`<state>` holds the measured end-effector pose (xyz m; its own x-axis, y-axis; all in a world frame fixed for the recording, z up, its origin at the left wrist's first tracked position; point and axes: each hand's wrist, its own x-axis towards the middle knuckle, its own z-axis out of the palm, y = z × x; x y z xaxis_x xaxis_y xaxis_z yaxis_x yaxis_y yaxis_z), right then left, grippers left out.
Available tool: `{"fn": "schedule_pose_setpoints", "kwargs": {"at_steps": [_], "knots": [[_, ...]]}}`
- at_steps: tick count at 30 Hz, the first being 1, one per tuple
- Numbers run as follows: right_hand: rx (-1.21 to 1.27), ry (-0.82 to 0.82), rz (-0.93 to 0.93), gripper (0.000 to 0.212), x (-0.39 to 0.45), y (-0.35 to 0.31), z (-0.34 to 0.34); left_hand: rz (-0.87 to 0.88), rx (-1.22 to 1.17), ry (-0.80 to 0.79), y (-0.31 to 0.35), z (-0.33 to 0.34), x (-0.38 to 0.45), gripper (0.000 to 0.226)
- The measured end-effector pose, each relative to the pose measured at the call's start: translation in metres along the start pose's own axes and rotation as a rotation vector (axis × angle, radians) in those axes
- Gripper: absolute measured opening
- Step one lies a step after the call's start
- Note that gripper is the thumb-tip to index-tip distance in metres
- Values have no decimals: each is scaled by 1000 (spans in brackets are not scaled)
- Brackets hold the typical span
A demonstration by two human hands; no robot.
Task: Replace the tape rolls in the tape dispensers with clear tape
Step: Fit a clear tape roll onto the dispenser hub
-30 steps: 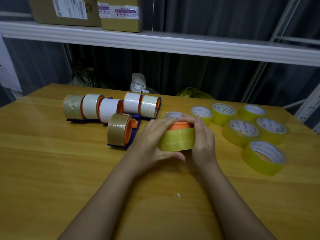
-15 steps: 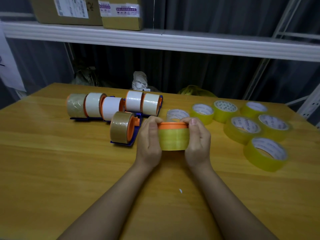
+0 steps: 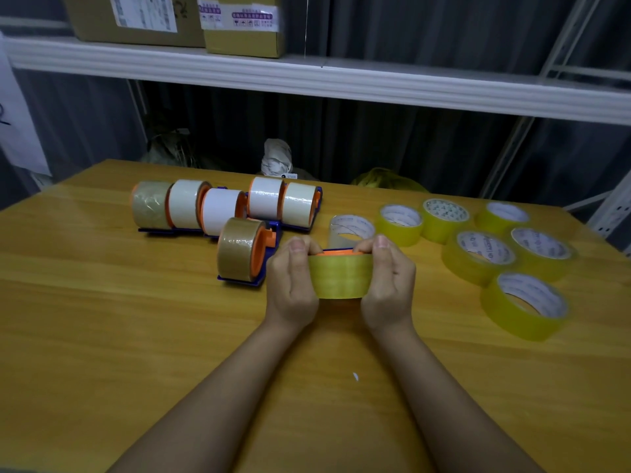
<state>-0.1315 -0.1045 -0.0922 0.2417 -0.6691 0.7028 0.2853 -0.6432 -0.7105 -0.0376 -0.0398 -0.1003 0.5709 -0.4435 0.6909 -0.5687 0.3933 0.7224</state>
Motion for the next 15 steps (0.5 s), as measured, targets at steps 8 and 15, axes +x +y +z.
{"fn": "schedule_pose_setpoints", "kwargs": {"at_steps": [8, 15], "knots": [[-61, 32, -39, 36, 4, 0, -3, -65, 10, -215, 5, -8, 9, 48], [-148, -15, -76, 40, 4, 4, -9, -112, 48, -512, 13, -14, 9, 34]]}}
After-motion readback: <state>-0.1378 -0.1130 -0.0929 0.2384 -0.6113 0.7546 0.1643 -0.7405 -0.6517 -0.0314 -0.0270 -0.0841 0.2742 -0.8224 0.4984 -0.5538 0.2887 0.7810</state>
